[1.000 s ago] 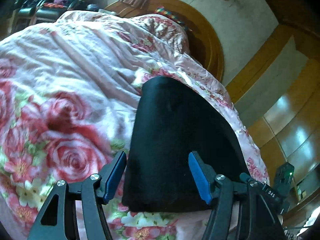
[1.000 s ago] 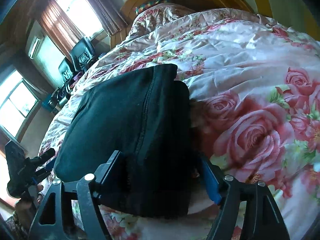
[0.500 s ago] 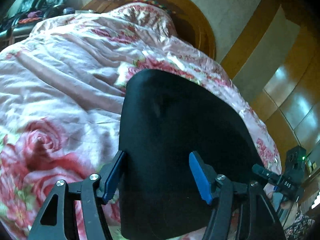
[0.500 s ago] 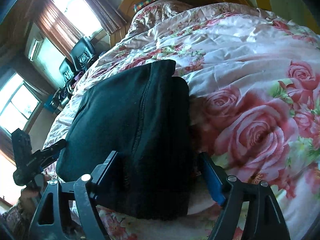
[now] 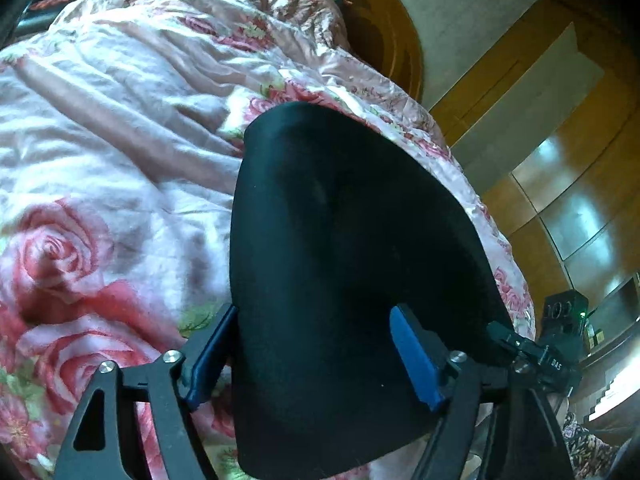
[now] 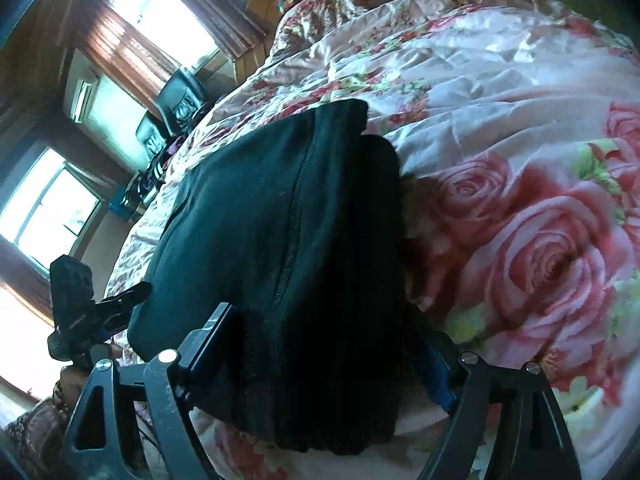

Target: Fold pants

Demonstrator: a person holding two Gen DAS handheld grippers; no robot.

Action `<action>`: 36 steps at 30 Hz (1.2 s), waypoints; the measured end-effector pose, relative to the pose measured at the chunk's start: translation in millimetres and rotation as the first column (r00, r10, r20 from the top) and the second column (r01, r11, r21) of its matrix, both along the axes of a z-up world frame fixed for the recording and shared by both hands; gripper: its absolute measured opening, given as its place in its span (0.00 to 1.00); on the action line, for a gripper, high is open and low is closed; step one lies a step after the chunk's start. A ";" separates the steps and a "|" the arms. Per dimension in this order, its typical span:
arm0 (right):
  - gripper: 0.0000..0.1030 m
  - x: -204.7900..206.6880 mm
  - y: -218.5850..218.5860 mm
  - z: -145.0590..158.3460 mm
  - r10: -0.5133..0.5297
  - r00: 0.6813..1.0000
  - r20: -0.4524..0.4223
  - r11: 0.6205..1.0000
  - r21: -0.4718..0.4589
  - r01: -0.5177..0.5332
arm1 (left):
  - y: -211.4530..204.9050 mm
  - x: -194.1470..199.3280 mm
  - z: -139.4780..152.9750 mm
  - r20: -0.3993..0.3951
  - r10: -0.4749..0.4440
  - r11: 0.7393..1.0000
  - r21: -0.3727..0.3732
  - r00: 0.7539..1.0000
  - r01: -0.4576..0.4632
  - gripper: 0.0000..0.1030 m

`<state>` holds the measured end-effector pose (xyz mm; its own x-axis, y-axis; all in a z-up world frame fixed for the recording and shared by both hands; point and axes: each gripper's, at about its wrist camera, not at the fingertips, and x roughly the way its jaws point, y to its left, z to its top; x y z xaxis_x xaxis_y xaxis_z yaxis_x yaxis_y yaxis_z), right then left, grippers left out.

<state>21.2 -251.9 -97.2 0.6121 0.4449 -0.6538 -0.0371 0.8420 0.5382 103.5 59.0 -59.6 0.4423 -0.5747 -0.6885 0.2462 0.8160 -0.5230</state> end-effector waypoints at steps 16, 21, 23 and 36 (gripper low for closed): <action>0.85 8.4 1.4 -6.7 0.011 1.000 0.000 0.999 0.035 -0.011 | -22.7 -9.4 -8.0 -0.026 0.015 1.000 0.006 1.000 -0.015 0.87; 0.86 12.1 4.1 -8.7 0.015 1.000 0.005 0.999 0.034 -0.015 | -28.5 -12.2 -6.7 -0.015 0.014 0.999 0.031 1.000 -0.013 0.86; 0.84 10.5 5.4 -7.4 0.021 1.000 0.015 0.999 0.024 -0.021 | -30.6 -15.0 -4.7 0.001 0.017 0.998 0.053 1.000 -0.017 0.83; 0.77 8.9 6.2 -5.2 0.026 0.999 0.029 1.000 0.011 -0.026 | -37.4 -36.5 6.3 0.101 0.050 0.991 0.117 0.994 -0.062 0.70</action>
